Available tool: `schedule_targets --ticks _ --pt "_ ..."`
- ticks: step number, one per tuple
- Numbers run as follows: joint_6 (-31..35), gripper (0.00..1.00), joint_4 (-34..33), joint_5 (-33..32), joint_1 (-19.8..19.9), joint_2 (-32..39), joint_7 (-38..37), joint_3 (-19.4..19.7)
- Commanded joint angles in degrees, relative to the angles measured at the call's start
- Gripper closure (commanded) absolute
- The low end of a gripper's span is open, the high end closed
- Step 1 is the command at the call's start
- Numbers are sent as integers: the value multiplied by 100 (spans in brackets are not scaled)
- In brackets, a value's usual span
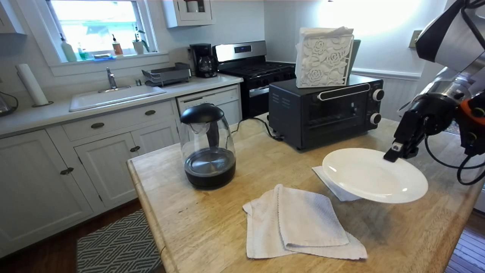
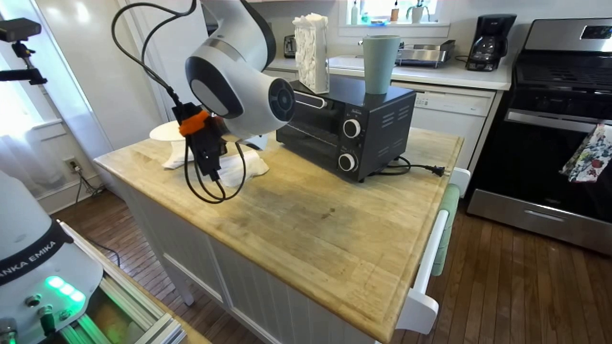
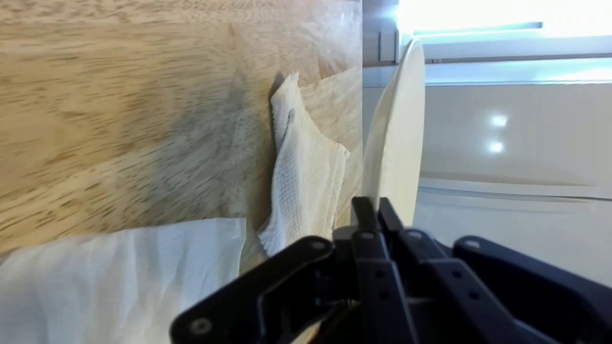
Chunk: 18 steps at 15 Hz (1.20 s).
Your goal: Pick up the white plate and move it to the left of the table
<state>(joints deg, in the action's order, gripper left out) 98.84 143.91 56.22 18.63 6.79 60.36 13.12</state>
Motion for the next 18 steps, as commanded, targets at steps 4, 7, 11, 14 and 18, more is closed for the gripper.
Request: schedule_targets --ticks 4,7,11,14,18 --pt "102 96 142 61 -174 -151 0 52" --pt "105 96 143 65 -164 -156 2 63" --pt "232 99 12 381 -453 -242 -231 -194" --pt "367 99 -195 848 -770 -167 -388 -446" --pt "1085 99 -449 1773 -1188 82 -508 -774"
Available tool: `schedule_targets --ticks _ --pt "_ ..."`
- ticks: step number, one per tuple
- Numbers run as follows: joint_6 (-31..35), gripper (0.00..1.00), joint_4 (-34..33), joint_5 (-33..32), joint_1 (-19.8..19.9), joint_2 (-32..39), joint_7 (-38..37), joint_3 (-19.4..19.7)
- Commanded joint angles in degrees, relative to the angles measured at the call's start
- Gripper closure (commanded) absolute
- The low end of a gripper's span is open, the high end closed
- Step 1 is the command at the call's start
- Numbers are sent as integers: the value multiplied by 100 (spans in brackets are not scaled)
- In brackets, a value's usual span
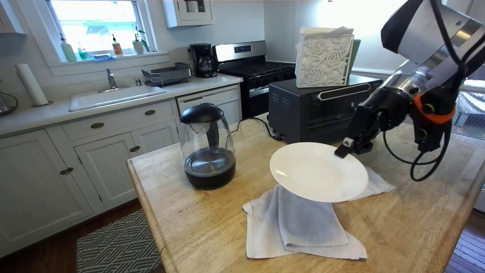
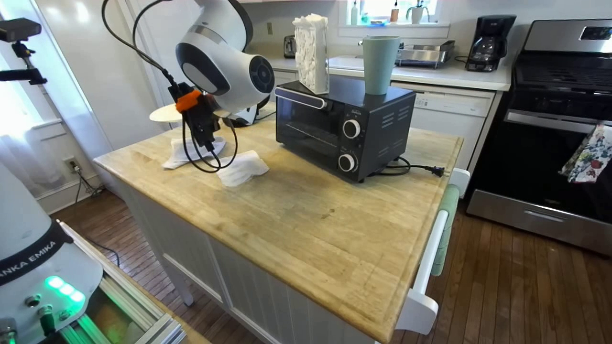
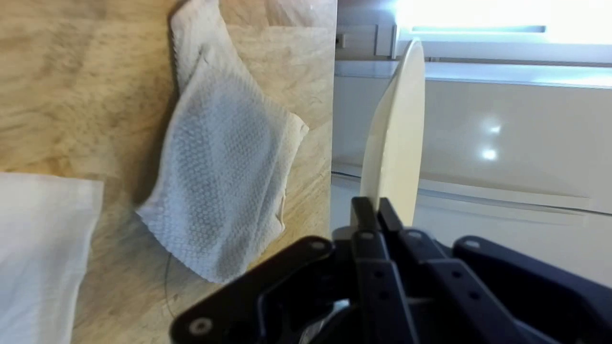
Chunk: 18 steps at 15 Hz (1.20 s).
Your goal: Pick up the white plate and move it to the left of the table
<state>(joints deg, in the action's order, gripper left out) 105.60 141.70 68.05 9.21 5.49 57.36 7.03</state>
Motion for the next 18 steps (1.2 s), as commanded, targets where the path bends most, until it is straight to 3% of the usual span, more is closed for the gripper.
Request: schedule_targets --ticks 1,5,14,18 --pt "651 99 -287 762 -346 279 -243 -239" --pt "1424 99 -613 1129 -685 699 -561 -484" --pt "2487 99 -1488 552 -1269 1660 -995 -810" --pt "2565 99 -1850 448 -1399 1900 -1206 -948"
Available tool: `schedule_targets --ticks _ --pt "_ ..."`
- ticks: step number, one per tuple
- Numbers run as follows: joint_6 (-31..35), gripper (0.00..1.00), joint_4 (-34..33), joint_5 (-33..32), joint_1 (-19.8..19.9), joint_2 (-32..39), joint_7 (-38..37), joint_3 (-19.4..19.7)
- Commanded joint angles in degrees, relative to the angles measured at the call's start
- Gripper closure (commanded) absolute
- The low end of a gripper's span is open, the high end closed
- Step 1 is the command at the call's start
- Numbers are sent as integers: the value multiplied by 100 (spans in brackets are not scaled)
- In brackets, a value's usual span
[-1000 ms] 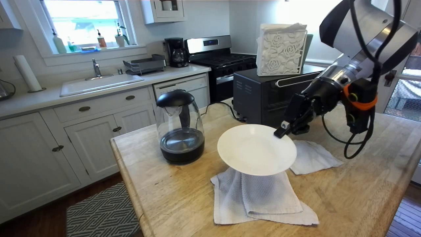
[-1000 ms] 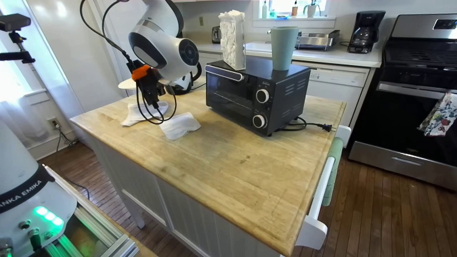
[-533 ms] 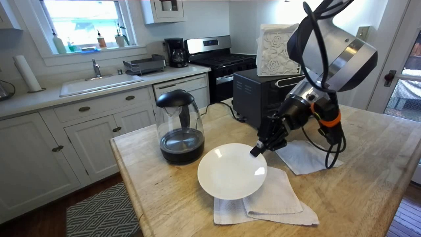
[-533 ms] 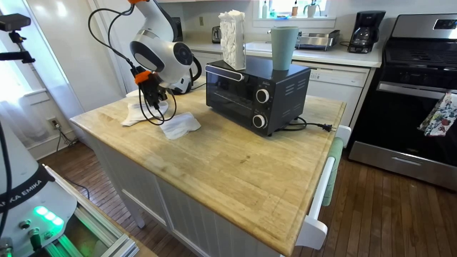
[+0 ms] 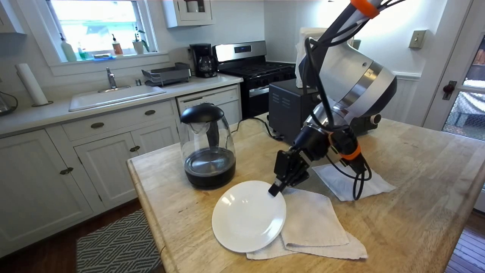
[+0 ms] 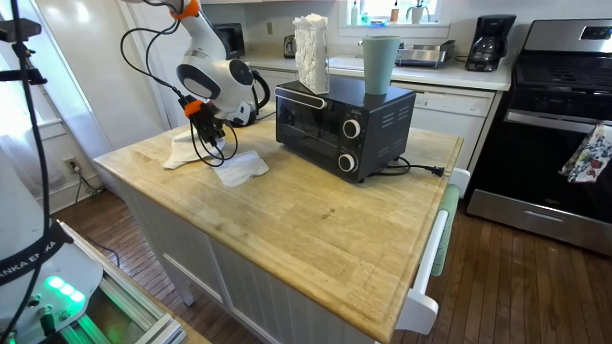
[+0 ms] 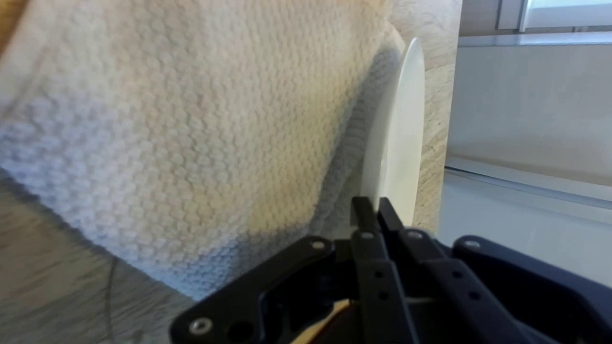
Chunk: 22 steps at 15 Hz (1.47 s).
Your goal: Pick up the white plate and move it to the left of the table
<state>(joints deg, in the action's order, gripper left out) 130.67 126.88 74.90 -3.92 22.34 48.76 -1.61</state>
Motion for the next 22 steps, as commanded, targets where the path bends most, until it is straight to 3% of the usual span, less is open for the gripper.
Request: schedule_targets --ticks 1,10,11,13,22 --pt "48 99 -452 -287 -116 267 -399 -111" --pt "71 99 -1113 -679 -132 650 -699 -197" --pt "121 71 -1146 -656 -124 678 -706 -201" --pt "137 65 -1206 -703 -116 719 -756 -194" --pt "442 2 -1051 -728 -88 506 -895 -158"
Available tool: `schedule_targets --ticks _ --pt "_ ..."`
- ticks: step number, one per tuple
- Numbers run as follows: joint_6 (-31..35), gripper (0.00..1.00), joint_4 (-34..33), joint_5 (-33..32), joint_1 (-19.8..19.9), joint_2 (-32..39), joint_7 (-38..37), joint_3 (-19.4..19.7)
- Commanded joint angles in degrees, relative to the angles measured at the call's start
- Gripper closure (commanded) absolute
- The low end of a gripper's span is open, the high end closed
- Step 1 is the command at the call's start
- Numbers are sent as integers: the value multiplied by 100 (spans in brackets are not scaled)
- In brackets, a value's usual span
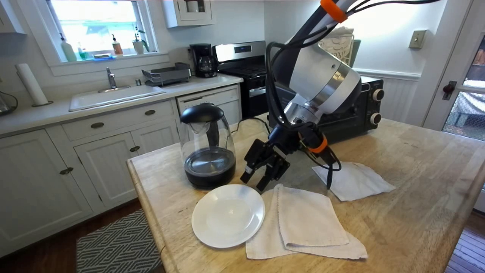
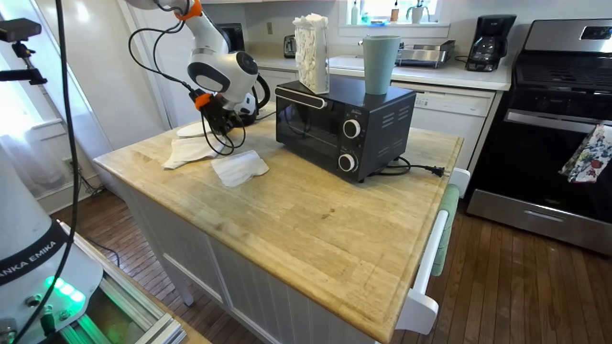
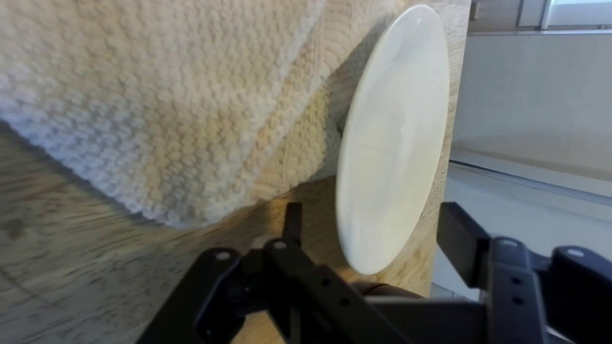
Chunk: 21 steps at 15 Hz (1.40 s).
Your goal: Pick up the white plate and move it to the left of the table
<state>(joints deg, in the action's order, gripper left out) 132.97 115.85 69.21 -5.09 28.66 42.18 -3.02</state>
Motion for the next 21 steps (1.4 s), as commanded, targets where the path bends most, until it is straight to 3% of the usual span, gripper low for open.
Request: schedule_targets --ticks 1,5,10,14,17,21 --pt "304 1 183 -227 11 -241 -304 14" --pt "627 0 998 -717 -1 -976 -513 69" --pt "1360 0 2572 -1205 -130 -2435 -630 -76" --pt "1767 0 3547 -2076 -142 -3655 -1170 -217" --pt "1692 0 4072 -2756 -69 -4589 -1756 -206" --pt "979 0 4457 -3422 32 -5838 -2485 67"
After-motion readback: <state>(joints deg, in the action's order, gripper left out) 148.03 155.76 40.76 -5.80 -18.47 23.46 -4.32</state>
